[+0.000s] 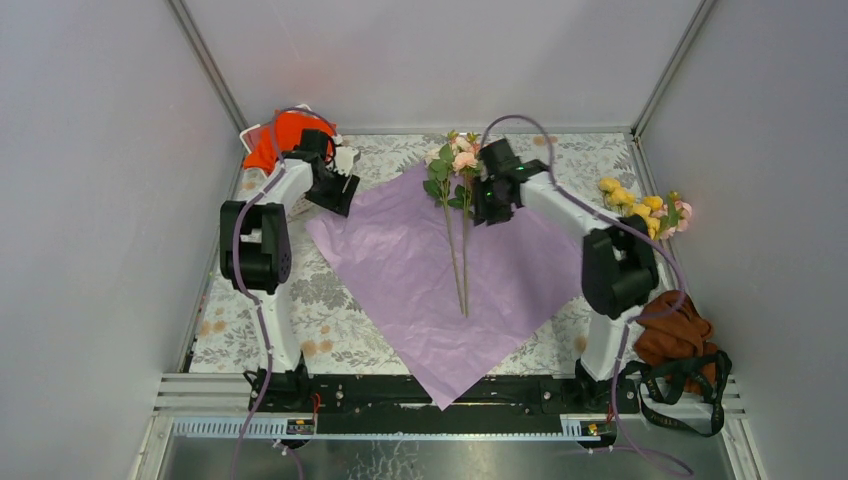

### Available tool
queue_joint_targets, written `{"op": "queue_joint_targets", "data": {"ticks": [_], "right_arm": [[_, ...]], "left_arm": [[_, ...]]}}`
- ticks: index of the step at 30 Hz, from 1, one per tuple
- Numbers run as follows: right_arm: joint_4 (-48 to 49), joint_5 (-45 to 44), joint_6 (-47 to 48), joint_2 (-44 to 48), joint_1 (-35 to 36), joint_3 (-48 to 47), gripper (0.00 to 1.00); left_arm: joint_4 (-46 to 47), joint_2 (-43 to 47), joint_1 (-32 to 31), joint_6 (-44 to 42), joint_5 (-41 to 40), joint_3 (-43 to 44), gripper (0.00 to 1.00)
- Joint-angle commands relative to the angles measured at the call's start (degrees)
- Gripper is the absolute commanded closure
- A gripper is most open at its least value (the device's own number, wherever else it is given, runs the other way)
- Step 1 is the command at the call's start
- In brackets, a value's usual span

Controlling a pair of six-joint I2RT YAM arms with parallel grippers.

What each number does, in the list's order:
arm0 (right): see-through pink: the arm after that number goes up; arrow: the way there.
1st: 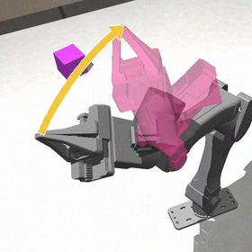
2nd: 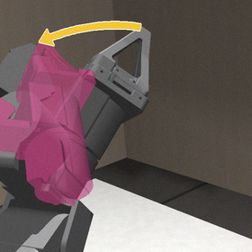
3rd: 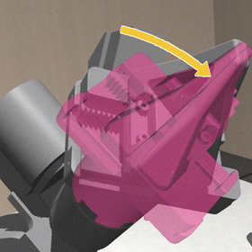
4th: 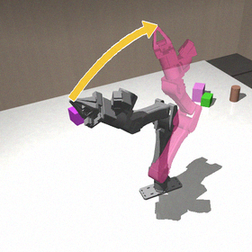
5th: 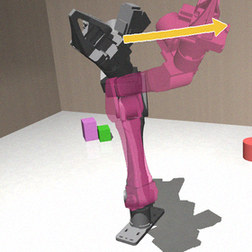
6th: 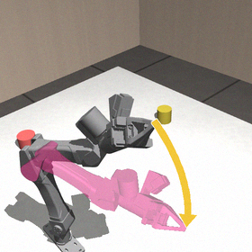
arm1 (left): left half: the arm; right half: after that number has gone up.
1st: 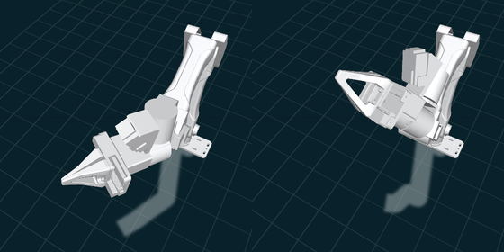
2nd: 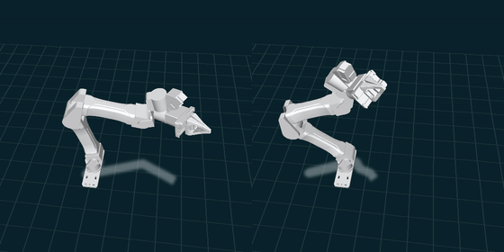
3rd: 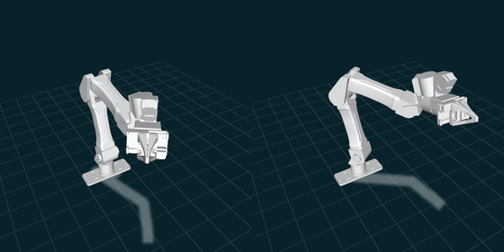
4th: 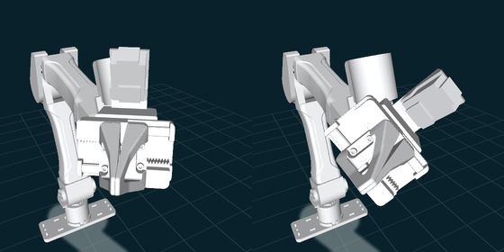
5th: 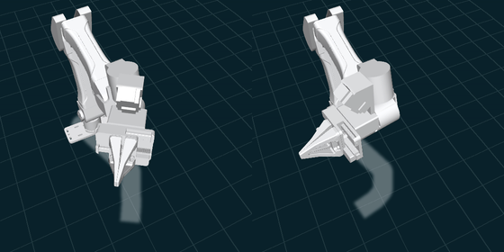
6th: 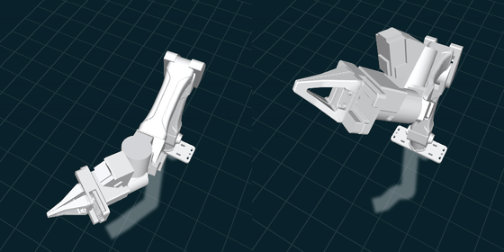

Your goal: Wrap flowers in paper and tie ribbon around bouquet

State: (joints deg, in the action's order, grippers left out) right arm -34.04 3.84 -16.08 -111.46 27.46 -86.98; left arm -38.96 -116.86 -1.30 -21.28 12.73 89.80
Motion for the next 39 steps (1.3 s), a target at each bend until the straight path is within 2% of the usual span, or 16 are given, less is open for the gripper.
{"op": "queue_joint_targets", "data": {"ticks": [1, 3, 6, 7, 11, 17, 23, 25, 30, 33, 38, 39], "right_arm": [[1.2, -11.1, -1.1, 16.7, -12.6, 4.3, 0.56], [4.5, -14.6, -2.6, 22.6, -19.6, 11.1, 0.53], [8.9, -18.3, -3.9, 29.4, -30.0, 21.4, 0.48], [9.7, -19.1, -4.3, 30.7, -32.9, 24.1, 0.42], [13.8, -16.8, -6.2, 32.6, -44.3, 31.8, 0.02], [19.0, -11.5, -10.2, 29.2, -54.9, 36.7, 0.01], [22.7, -7.5, -11.9, 24.3, -57.4, 38.5, 0.33], [22.9, -6.1, -11.4, 22.3, -57.4, 38.0, 0.38], [23.3, -4.4, -10.0, 17.6, -57.4, 36.9, 0.44], [23.1, -2.3, -8.5, 14.7, -57.4, 35.8, 0.53], [19.7, -4.2, -5.2, 14.3, -57.3, 32.1, 0.97], [18.9, -6.1, -4.7, 15.8, -57.2, 31.3, 1.00]], "left_arm": [[2.2, 6.3, -0.1, 0.5, -5.9, 3.4, 0.20], [1.9, 9.9, -0.3, 0.1, -6.8, 3.5, 0.13], [0.5, 17.2, -1.3, -1.5, -8.2, 1.3, 0.08], [-0.6, 20.0, -1.7, -2.2, -7.8, 0.1, 0.07], [-6.3, 30.7, -2.6, -4.5, -3.6, -6.5, 0.02], [-12.7, 42.4, -2.9, -5.8, -1.9, -15.7, 0.01], [-13.5, 49.5, -2.8, -6.9, 1.2, -20.3, 0.01], [-13.5, 49.7, -2.9, -6.7, 1.4, -20.4, 0.01], [-13.4, 49.2, -2.9, -6.3, 2.7, -19.7, 0.01], [-13.4, 48.7, -2.9, -6.4, 3.1, -19.2, 0.01], [-13.2, 48.5, -2.9, -6.4, 3.5, -18.7, 0.01], [-13.2, 48.7, -2.9, -6.5, 3.6, -18.7, 0.01]]}}
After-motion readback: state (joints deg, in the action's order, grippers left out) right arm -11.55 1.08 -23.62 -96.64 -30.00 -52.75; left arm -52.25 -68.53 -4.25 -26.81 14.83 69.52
